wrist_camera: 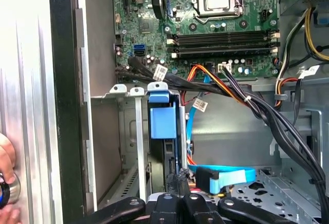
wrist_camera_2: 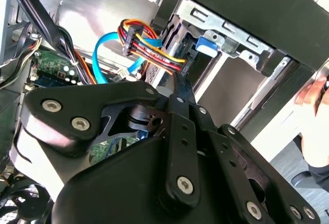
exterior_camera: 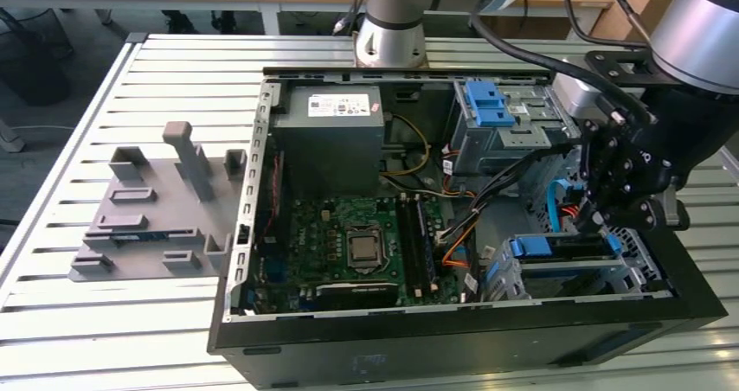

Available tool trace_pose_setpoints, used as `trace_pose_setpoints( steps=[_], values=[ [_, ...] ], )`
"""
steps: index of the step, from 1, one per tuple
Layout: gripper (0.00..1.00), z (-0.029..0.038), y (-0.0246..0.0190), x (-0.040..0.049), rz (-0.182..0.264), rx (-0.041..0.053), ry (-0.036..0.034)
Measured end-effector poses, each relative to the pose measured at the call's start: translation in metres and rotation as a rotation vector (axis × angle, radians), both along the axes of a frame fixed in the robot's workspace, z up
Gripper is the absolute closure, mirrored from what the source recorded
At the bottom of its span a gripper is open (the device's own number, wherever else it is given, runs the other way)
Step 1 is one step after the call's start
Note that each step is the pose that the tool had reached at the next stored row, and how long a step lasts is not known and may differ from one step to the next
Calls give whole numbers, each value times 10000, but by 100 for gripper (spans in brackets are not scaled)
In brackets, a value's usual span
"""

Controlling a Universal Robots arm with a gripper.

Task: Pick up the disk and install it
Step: 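Insert the second disk wire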

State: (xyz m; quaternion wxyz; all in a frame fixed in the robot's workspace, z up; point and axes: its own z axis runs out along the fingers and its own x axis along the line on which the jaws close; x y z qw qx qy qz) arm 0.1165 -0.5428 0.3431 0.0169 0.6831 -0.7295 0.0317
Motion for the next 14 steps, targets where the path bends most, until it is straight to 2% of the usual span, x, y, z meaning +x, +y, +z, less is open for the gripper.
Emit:
trace_pose_setpoints(
  steps=[4, 9, 14],
  values=[
    [89, 0, -4, -52, -1, -1, -7],
    [89, 5, -7, -53, 0, 0, -7],
    [89, 128, -7, -53, 0, 0, -7]
  ],
)
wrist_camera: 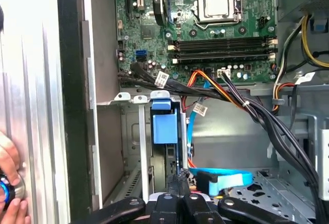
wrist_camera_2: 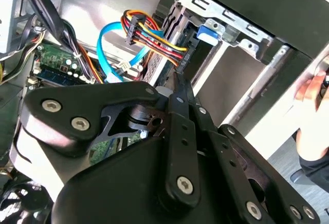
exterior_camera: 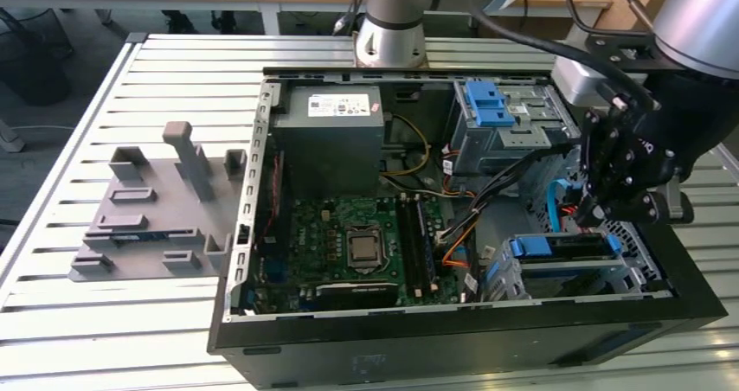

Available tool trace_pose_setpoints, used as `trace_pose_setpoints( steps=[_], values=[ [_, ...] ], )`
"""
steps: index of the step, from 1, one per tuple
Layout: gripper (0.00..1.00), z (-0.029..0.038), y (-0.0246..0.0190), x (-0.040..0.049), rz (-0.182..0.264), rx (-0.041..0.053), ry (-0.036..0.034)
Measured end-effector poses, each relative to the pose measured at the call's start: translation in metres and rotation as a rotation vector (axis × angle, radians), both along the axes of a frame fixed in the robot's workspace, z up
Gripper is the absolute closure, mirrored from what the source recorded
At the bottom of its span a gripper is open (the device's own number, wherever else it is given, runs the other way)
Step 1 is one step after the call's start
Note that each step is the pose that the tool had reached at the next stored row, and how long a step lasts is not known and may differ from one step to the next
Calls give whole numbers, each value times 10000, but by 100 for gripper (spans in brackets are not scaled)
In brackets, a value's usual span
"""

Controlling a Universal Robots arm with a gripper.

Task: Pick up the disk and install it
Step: 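Insert the second disk wire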

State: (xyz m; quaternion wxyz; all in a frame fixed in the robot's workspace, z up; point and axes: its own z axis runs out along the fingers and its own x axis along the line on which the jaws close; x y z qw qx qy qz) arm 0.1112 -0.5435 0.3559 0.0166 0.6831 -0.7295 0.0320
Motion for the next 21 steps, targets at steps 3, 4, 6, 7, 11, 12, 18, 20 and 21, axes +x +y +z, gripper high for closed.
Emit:
trace_pose_setpoints(
  steps=[3, 4, 6, 7, 11, 12, 18, 20, 21],
  values=[
    [89, 48, 0, 0, -1, 0, 0],
    [89, 53, 0, 0, -1, 1, -1],
    [89, 53, 0, -8, -2, 3, 1],
    [89, 55, 0, -16, -2, 1, 0],
    [89, 55, -6, -47, 0, 0, -3],
    [89, 55, -9, -58, 0, 2, -7],
    [89, 99, -12, -130, 0, 26, -69],
    [89, 137, -12, -150, -1, 24, -92],
    [89, 158, -12, -160, -1, 25, -104]
  ],
)
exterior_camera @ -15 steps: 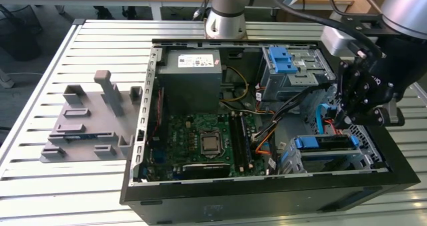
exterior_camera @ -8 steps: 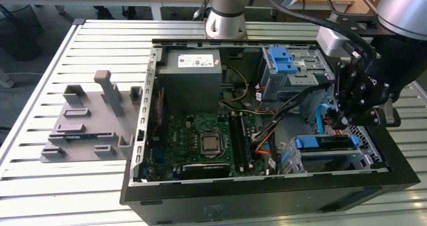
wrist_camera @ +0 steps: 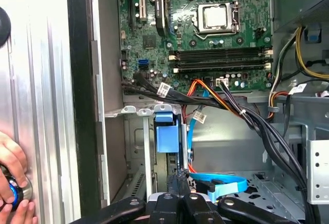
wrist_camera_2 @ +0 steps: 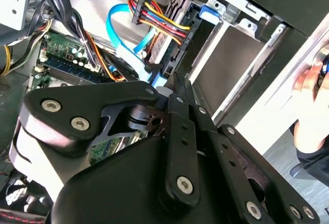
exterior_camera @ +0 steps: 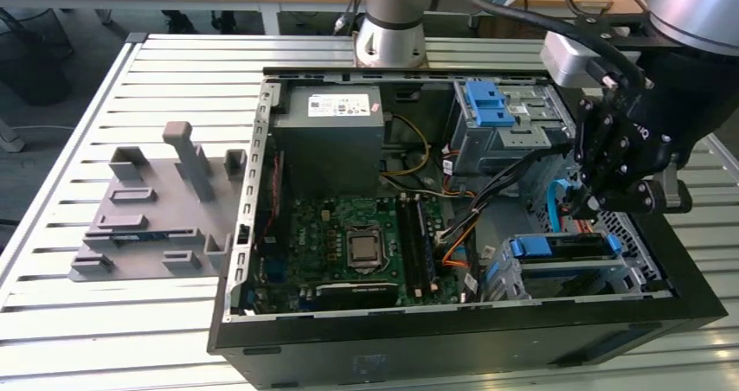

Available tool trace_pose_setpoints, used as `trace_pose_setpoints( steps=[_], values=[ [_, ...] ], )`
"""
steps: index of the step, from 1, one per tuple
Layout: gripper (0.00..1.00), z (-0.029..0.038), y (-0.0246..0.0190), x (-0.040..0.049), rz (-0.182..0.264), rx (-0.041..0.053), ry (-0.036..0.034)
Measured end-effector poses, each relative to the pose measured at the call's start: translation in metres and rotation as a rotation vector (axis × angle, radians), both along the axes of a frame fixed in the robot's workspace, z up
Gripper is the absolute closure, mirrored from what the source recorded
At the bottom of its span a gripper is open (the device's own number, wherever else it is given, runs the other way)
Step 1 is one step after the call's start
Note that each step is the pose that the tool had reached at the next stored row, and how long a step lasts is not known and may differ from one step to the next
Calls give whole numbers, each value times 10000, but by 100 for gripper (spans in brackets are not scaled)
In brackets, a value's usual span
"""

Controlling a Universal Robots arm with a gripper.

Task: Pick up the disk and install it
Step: 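Insert the second disk wire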

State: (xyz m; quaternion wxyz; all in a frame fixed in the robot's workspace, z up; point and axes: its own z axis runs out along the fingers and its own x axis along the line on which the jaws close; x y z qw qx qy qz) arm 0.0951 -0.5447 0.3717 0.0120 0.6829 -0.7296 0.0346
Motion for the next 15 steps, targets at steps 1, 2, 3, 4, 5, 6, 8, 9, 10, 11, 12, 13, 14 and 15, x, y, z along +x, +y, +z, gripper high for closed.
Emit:
trace_pose_setpoints(
  steps=[1, 2, 3, 4, 5, 6, 8, 9, 10, 11, 12, 13, 14, 15],
  values=[
    [89, 21, 0, -10, 1, 1, -10],
    [89, 44, 0, -20, 0, 0, -21],
    [89, 61, 1, -25, 0, 1, -30],
    [89, 78, 1, -29, 0, 1, -36],
    [89, 94, 3, -32, 0, 0, -40],
    [89, 107, 6, -34, 1, 0, -43],
    [89, 120, 21, -37, 1, 2, -45],
    [89, 122, 33, -39, 0, -1, -45],
    [89, 122, 47, -42, -1, -2, -44],
    [89, 122, 61, -44, 0, -2, -45],
    [89, 122, 77, -47, 0, -1, -44],
    [89, 122, 93, -50, 0, -2, -44],
    [89, 122, 106, -53, 1, -2, -45],
    [89, 122, 118, -56, 1, -1, -44]
  ],
)
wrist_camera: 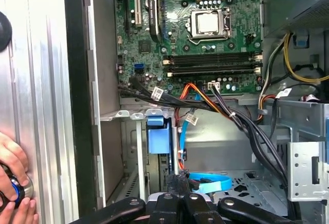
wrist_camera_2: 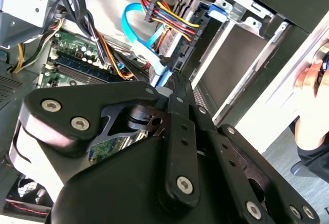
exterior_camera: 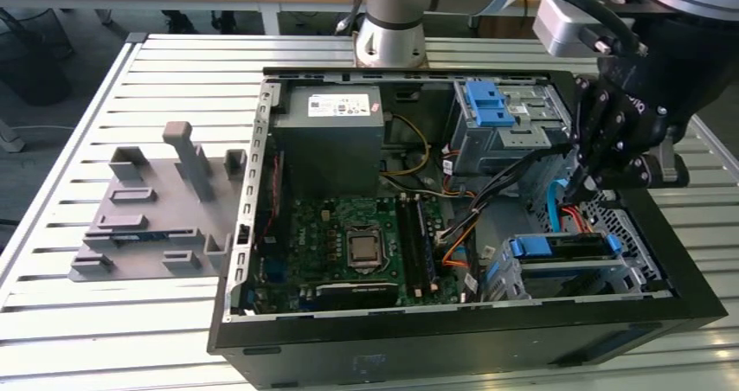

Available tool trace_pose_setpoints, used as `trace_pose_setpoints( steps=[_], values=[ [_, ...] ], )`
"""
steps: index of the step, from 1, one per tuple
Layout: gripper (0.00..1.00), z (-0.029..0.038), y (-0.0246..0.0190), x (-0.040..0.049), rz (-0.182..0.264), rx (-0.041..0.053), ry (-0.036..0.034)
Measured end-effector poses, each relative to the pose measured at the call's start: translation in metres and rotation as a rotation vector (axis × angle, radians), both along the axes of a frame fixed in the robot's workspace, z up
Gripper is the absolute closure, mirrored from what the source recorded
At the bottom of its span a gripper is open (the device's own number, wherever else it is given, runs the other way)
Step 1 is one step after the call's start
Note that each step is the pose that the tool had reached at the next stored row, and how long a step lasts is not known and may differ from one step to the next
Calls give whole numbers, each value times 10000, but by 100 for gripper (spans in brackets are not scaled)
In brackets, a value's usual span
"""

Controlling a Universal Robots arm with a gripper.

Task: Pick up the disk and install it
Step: 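Insert the second disk wire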

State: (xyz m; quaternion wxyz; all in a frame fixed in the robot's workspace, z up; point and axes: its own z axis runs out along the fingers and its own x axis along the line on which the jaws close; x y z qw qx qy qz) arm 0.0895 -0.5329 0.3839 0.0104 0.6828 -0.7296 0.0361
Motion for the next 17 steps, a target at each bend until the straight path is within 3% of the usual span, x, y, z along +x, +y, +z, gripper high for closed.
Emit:
trace_pose_setpoints(
  steps=[9, 14, 17],
  values=[
    [89, 7, 116, -13, 1, -5, 0],
    [89, 63, 133, -13, 0, -7, 0],
    [89, 61, 148, -14, -1, -125, 0]
  ],
)
